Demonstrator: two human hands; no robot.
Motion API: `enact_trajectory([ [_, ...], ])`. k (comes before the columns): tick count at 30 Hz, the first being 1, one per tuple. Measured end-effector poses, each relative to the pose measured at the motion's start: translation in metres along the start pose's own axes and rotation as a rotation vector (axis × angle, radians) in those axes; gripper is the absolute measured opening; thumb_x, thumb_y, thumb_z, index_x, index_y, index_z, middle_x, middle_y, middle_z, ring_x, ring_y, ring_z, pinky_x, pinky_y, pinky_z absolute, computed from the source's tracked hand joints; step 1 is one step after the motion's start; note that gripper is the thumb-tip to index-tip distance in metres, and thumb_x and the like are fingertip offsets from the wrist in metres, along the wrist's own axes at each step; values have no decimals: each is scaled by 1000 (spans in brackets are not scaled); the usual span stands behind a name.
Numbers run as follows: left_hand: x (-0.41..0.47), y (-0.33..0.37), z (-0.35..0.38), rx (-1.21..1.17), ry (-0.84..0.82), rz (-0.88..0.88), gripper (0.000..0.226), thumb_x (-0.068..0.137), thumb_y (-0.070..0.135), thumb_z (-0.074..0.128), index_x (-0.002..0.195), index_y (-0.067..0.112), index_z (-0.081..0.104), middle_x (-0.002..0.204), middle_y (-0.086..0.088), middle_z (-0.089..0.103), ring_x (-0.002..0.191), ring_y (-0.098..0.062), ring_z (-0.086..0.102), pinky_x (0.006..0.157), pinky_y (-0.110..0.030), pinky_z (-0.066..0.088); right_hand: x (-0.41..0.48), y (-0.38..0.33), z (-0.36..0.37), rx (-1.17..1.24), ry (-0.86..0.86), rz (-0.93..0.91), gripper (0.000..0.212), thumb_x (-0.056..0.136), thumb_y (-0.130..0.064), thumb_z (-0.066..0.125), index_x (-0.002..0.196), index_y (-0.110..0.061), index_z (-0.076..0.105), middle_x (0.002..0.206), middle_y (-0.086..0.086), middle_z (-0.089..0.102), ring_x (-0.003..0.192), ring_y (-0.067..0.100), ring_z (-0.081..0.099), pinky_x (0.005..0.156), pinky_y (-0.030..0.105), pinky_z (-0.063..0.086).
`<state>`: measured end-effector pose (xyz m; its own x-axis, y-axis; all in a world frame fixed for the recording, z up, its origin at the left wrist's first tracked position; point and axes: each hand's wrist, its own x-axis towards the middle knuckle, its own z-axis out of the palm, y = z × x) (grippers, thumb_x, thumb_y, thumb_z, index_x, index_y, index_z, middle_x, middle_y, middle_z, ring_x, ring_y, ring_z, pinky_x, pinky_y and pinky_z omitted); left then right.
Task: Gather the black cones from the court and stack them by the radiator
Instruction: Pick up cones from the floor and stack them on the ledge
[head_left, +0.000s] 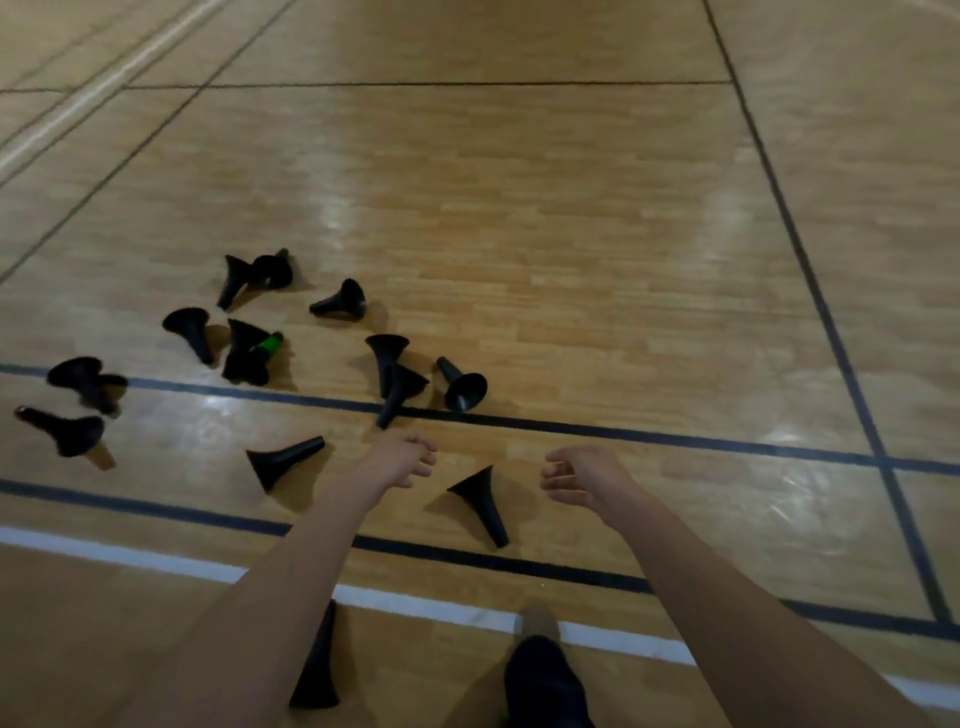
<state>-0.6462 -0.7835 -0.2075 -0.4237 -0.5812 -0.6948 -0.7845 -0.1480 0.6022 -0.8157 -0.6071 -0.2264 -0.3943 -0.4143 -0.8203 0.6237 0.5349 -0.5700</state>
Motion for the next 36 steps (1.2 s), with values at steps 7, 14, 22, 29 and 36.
enact_trajectory([
  [7,49,61,12,89,-71,9,25,100,13,40,112,12,62,110,-6,64,99,-17,62,90,-37,49,40,-33,-23,138,88,4,21,95,-10,54,112,2,59,84,14,63,75,24,65,70,33,57],
  [14,119,78,-3,289,-126,39,23,100,14,40,101,15,63,108,-6,64,91,-16,63,77,-32,47,73,-34,-2,275,138,23,25,96,-10,54,117,3,58,96,17,65,88,27,66,82,36,57],
  [22,229,72,-21,623,-280,124,27,100,12,36,103,11,63,106,-8,63,84,-16,60,63,-25,44,155,-3,54,483,331,105,32,96,-13,55,123,4,57,103,14,66,80,21,66,70,28,56],
  [29,311,6,-1,809,-385,159,26,98,14,36,100,14,62,102,-4,63,96,-20,62,72,-30,46,230,47,67,512,447,257,28,97,-15,55,120,0,59,99,9,64,84,19,65,66,28,56],
  [36,372,-70,40,883,-388,169,28,99,13,38,111,7,63,111,-9,63,101,-22,60,74,-27,43,296,134,78,511,497,311,33,99,-14,49,127,3,53,95,14,60,76,18,59,92,39,53],
])
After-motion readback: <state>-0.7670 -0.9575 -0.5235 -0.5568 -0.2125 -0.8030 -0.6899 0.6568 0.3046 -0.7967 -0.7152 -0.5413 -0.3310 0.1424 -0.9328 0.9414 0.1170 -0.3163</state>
